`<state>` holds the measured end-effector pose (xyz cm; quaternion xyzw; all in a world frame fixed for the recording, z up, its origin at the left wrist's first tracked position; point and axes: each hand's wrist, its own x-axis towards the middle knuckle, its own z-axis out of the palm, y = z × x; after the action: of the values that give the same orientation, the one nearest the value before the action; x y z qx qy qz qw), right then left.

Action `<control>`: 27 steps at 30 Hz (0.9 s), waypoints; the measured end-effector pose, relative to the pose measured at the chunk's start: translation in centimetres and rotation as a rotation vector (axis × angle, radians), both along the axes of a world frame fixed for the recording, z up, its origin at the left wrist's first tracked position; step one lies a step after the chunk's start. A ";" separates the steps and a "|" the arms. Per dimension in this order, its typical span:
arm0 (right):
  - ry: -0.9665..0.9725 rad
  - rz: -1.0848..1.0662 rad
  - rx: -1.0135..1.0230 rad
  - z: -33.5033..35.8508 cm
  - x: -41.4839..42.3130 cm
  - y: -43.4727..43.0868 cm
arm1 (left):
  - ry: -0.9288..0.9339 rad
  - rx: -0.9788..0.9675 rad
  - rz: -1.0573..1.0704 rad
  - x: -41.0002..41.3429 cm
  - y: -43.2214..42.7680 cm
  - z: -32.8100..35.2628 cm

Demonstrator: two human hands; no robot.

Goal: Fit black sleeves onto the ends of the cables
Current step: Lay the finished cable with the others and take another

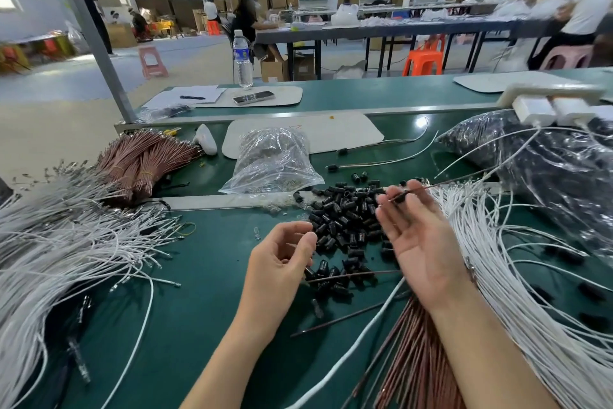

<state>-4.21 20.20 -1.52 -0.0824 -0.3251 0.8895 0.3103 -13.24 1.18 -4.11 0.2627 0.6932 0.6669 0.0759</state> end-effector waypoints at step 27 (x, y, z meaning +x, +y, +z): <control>0.072 -0.257 -0.217 -0.9 3.6 5.9 | 0.024 -0.833 -0.207 1.1 20.8 4.1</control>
<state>-0.66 26.09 -2.45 -0.1242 -0.2024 0.8749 0.4222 -12.18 22.03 0.04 0.2855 0.8741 0.3159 0.2340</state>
